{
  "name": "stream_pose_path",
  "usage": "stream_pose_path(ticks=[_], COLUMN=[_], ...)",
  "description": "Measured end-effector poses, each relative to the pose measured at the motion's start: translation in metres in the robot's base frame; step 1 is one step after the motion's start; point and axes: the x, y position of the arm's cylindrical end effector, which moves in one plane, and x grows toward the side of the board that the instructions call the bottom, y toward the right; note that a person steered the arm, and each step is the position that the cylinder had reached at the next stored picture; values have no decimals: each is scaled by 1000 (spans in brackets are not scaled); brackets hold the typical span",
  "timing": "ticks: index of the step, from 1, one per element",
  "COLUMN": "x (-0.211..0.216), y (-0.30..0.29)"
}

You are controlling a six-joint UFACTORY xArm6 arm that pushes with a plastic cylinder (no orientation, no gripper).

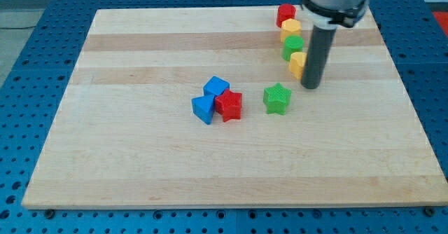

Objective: Adjust the yellow heart to the bottom of the green circle

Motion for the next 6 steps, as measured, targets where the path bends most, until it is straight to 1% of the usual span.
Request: stream_pose_path(ticks=[1,2,6], x=[-5,-14,-14], y=[12,12,-4])
